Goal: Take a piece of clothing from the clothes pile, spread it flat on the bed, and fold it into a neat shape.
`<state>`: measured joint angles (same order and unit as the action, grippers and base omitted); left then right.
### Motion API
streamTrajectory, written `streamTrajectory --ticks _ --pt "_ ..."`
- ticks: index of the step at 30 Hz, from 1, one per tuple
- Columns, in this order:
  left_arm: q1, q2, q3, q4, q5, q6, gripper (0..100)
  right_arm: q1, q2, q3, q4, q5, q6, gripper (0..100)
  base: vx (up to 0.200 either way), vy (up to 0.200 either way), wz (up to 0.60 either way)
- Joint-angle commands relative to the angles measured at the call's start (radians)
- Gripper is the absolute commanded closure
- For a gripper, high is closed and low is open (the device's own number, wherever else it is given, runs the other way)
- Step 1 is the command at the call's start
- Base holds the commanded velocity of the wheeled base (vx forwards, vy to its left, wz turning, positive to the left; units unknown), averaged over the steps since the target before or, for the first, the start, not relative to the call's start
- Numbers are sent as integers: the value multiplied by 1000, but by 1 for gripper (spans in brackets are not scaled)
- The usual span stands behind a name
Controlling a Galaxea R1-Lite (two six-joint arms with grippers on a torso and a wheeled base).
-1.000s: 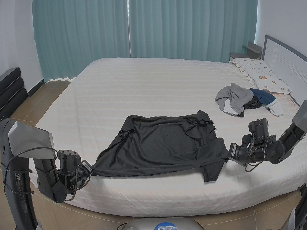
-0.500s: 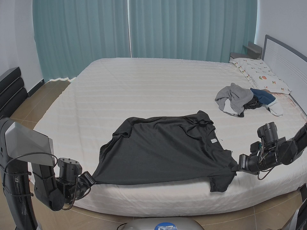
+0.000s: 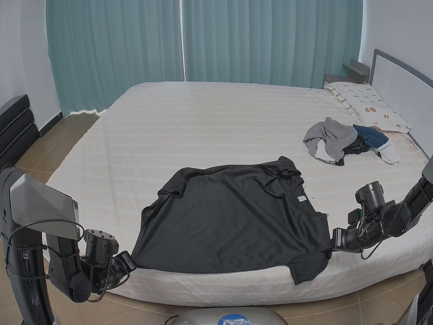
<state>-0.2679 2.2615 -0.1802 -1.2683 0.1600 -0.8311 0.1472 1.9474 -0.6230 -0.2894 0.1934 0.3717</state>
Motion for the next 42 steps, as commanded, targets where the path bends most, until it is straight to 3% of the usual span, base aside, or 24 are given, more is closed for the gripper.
streamTrajectory --ticks 1,2,9,18,22,31,42 --pt "-5 6 -4 0 -2 -2 100 0 68 3 -82 11 13 0 0 0 0" --pt "-5 6 -4 0 -2 -2 0 0 68 3 -82 11 13 0 0 0 0" --pt "-4 6 -13 -11 -2 -6 0 -9 77 -1 -223 14 139 0 0 0 0" --pt "7 -23 -58 -26 6 -34 0 -35 108 -9 -333 17 231 0 0 0 0" --pt "18 -37 -61 -49 7 -43 0 -44 120 -4 -416 70 323 0 0 0 0" --pt "36 -28 -61 -65 -7 -45 0 -37 140 3 -485 84 388 0 133 0 0" --pt "35 -33 -88 -66 0 -79 0 -31 189 -3 -594 84 490 0 0 0 0"
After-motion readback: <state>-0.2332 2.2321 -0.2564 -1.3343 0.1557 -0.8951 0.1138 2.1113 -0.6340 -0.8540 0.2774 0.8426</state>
